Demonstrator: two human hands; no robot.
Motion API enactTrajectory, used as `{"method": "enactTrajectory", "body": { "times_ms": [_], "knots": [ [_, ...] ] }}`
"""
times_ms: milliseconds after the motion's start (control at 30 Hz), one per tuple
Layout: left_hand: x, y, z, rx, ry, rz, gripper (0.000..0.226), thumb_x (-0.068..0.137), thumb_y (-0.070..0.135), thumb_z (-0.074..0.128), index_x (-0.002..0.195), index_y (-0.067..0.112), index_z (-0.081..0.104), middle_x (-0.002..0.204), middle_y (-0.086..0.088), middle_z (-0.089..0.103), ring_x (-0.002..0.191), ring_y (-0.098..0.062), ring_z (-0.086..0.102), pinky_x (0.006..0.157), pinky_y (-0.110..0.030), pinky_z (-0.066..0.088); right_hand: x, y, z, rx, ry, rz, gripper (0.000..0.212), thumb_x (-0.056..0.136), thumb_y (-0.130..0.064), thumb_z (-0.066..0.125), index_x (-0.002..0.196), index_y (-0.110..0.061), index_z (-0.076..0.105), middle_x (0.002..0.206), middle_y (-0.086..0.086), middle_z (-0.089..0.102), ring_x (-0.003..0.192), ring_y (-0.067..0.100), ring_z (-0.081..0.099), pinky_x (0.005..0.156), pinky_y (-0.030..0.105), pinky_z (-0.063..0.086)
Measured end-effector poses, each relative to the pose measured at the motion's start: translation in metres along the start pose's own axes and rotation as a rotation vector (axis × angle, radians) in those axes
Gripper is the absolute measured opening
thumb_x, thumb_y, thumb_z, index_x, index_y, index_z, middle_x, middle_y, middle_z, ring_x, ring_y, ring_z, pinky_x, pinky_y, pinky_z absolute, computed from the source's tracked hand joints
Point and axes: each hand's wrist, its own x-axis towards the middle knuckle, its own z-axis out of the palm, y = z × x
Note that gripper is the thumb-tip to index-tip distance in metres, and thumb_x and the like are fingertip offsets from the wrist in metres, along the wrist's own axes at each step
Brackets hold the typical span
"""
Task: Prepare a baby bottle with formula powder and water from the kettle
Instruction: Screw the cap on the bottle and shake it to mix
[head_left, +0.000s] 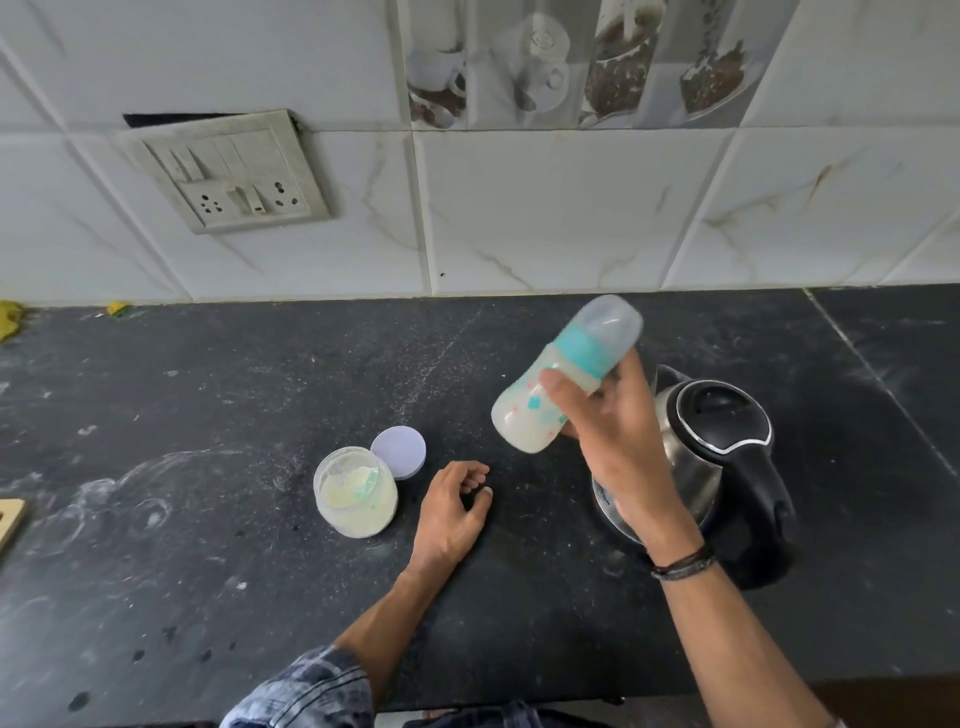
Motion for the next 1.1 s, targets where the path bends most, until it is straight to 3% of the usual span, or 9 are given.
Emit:
{"method": "enactTrajectory", "body": {
  "times_ms": [67,200,333,433,600,733,900,1000,1100],
  "knots": [
    [0.003,0.002,-0.002,-0.004,0.010,0.001,0.022,0.087,0.021,0.066,0.105,0.034,0.065,0.098,0.021,0.064,0.096,-0.005,0.061,0.083,-0.011,0.046,-0.001,0.000,0.006,0.085,0.070,-0.010,0.056,0.083,-0.040,0.083,0.128,-0.024,0.054,0.113,-0.007,0.074,0.108,0.017,0.073,0.098,0.058,0.057],
    [0.000,0.002,-0.002,0.017,0.005,-0.003,0.028,0.086,0.020,0.068,0.095,0.044,0.058,0.094,0.019,0.063,0.093,-0.003,0.059,0.080,-0.009,0.044,-0.003,0.000,0.007,-0.090,-0.139,0.044,0.065,0.073,-0.048,0.087,0.125,-0.025,0.055,0.114,-0.006,0.077,0.105,0.016,0.075,0.095,0.052,0.060],
    [0.002,0.000,-0.005,0.005,0.006,0.004,0.021,0.086,0.023,0.065,0.105,0.031,0.065,0.097,0.020,0.064,0.096,-0.005,0.060,0.082,-0.010,0.045,-0.003,-0.010,0.014,0.133,0.083,-0.137,0.054,0.088,-0.034,0.082,0.131,-0.024,0.052,0.115,-0.010,0.071,0.109,0.014,0.070,0.098,0.052,0.057],
    [0.000,-0.001,-0.003,0.017,0.002,0.002,0.021,0.087,0.021,0.066,0.106,0.030,0.066,0.098,0.019,0.064,0.096,-0.005,0.060,0.083,-0.010,0.045,0.003,-0.006,0.013,0.015,0.005,-0.047,0.050,0.086,-0.025,0.085,0.126,-0.021,0.054,0.109,-0.009,0.074,0.102,0.012,0.073,0.096,0.049,0.059],
    [0.002,0.001,-0.004,0.010,-0.009,0.006,0.022,0.089,0.021,0.067,0.107,0.033,0.065,0.100,0.020,0.063,0.098,-0.004,0.060,0.083,-0.010,0.046,-0.001,-0.008,0.014,0.136,0.093,-0.108,0.052,0.084,-0.039,0.083,0.126,-0.024,0.056,0.110,-0.009,0.073,0.104,0.015,0.071,0.093,0.051,0.059],
    [-0.001,0.001,-0.004,0.020,-0.012,-0.005,0.024,0.089,0.019,0.067,0.107,0.033,0.064,0.099,0.020,0.063,0.096,-0.004,0.060,0.084,-0.013,0.048,0.003,-0.006,0.015,-0.041,-0.084,-0.017,0.057,0.074,-0.047,0.084,0.121,-0.028,0.057,0.106,-0.015,0.077,0.097,0.007,0.075,0.085,0.034,0.060],
    [0.001,0.001,-0.005,0.024,-0.006,0.017,0.024,0.088,0.016,0.068,0.107,0.031,0.065,0.099,0.020,0.062,0.097,-0.004,0.060,0.084,-0.012,0.046,0.002,-0.009,0.014,0.169,0.037,-0.082,0.050,0.084,-0.034,0.081,0.126,-0.021,0.055,0.106,-0.010,0.073,0.101,0.015,0.072,0.089,0.050,0.062],
    [-0.002,0.003,-0.003,0.031,-0.011,0.009,0.024,0.088,0.018,0.068,0.106,0.034,0.064,0.098,0.022,0.061,0.097,-0.002,0.059,0.083,-0.009,0.045,0.002,-0.003,0.011,0.066,-0.093,-0.050,0.057,0.078,-0.030,0.085,0.125,-0.018,0.056,0.104,-0.011,0.074,0.097,0.011,0.073,0.085,0.032,0.060],
    [0.001,0.004,-0.005,0.028,-0.016,0.019,0.023,0.089,0.021,0.067,0.108,0.034,0.064,0.098,0.023,0.061,0.098,-0.002,0.059,0.084,-0.009,0.045,0.004,-0.004,0.008,0.088,-0.020,-0.047,0.053,0.079,-0.030,0.085,0.122,-0.020,0.056,0.103,-0.012,0.074,0.095,0.009,0.073,0.083,0.028,0.058]
  ]
}}
